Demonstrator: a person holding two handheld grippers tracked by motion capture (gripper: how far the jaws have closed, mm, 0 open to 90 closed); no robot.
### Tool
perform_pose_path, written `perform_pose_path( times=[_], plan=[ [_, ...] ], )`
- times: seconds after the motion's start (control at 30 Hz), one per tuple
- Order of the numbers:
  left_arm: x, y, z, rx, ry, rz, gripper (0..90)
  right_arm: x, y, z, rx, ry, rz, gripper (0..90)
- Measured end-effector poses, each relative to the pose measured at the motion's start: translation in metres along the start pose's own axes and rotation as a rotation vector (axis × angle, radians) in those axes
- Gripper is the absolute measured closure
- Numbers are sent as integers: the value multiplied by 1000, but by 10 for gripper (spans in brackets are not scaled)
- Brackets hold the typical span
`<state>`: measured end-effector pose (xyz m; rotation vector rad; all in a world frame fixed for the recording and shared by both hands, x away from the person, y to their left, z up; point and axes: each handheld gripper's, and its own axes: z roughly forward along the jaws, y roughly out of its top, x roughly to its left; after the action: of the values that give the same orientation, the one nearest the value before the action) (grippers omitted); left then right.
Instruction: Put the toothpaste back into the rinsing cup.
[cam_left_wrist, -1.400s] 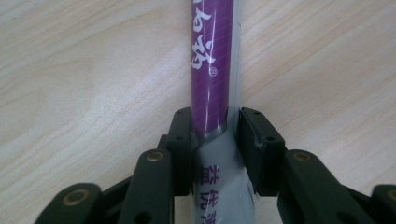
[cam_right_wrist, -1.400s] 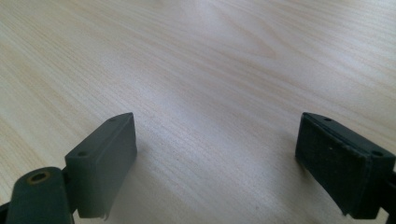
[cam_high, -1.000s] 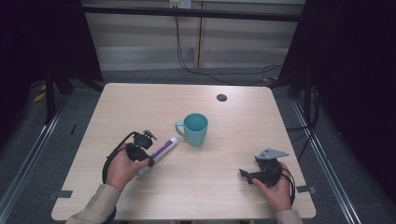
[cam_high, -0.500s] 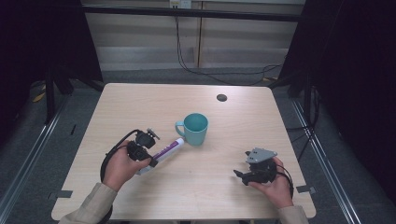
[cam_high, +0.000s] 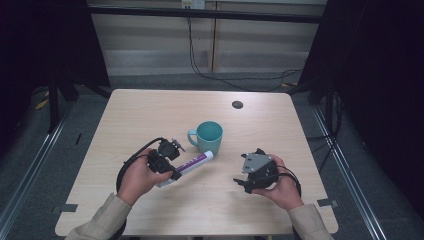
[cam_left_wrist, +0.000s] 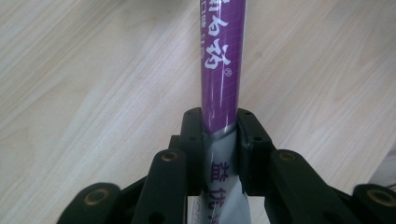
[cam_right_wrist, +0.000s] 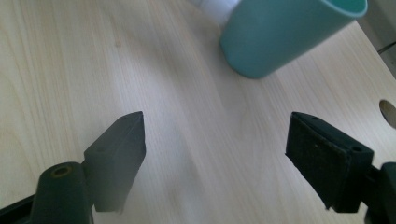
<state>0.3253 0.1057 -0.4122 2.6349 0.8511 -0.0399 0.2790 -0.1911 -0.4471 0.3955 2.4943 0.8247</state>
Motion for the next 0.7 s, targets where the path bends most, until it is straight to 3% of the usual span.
perform_pose_path(
  times=[0.13,0.23,0.43,0.7],
  plan=[
    [-6,6,3,7,-16,26,751,-2,15,6,5,26,-44,201],
    [-10,11,6,20,-23,48,750,-3,19,9,12,26,-68,201],
    [-20,19,11,18,-50,91,751,-3,26,16,27,73,-141,229],
    [-29,28,12,14,-82,120,750,-2,28,20,30,80,-143,239]
  ],
)
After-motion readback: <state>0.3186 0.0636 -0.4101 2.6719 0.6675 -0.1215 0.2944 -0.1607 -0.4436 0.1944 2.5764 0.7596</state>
